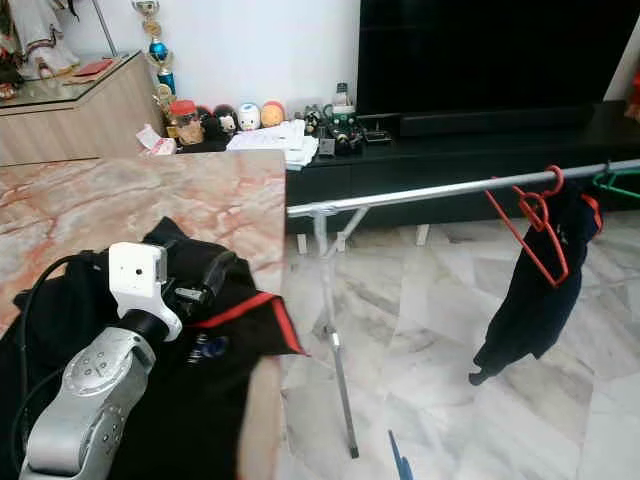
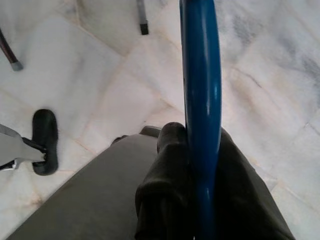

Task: Hang hanger

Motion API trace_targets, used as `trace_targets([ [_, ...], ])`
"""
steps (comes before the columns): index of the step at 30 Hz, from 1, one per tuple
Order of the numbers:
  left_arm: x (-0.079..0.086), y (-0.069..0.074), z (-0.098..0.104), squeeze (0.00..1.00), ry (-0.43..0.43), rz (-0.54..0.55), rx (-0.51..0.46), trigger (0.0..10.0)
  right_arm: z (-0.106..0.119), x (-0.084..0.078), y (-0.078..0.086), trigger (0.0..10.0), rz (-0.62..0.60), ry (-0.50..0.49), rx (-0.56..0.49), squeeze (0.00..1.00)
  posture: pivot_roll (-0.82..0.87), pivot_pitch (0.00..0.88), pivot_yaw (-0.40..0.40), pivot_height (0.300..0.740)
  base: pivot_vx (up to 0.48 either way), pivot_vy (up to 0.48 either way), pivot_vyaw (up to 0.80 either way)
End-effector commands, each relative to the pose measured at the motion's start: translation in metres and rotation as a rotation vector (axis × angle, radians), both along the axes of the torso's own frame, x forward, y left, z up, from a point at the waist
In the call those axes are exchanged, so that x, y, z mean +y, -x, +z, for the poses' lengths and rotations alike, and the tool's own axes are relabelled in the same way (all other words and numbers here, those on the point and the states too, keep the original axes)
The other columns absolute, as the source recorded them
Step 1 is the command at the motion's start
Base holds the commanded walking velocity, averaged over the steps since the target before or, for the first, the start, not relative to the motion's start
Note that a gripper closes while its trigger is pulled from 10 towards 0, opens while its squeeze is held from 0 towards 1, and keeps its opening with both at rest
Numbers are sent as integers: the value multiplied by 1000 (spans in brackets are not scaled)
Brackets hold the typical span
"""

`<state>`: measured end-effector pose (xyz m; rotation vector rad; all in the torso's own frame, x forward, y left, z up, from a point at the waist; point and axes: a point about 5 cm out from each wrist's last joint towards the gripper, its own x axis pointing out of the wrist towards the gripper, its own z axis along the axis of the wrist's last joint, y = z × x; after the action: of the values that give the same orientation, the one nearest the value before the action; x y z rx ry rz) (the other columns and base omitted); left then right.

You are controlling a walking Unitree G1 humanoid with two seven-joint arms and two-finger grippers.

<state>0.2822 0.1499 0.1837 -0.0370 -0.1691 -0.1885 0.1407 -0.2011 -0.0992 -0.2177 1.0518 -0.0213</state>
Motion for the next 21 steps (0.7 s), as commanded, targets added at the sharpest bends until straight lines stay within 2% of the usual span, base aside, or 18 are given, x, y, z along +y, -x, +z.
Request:
trace_targets([
  [1, -4, 0, 6, 0, -8, -18, -29, 10000, -1, -3, 5, 10000, -19, 0, 13, 0, -10, 5, 85, 740, 0, -480, 0],
  [18, -11, 2, 0, 0, -18, -55, -7, 10000, 0, -4, 2, 10000, -45, 3, 1, 0, -17, 9, 83, 740, 0, -480, 0],
  [21, -10, 2, -5, 0, -22, -47, 9, 10000, -1, -3, 4, 10000, -43, 3, 8, 0, -16, 9, 80, 740, 0, -130, 0],
])
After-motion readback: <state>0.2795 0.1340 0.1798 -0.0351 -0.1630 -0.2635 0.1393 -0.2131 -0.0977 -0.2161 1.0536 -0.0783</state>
